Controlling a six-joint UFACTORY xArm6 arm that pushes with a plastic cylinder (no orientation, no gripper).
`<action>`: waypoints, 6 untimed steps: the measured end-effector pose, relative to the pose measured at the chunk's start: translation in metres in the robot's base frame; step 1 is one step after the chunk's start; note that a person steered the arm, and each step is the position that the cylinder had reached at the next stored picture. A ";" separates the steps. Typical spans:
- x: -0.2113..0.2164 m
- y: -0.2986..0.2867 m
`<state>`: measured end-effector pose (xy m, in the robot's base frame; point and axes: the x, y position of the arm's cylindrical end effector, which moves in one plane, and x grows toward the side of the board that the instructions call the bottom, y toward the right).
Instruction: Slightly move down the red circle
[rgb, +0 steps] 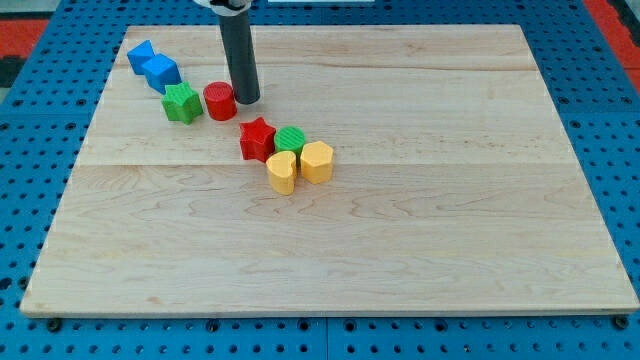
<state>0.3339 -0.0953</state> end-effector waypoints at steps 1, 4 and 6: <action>0.000 -0.026; -0.030 -0.040; 0.021 0.005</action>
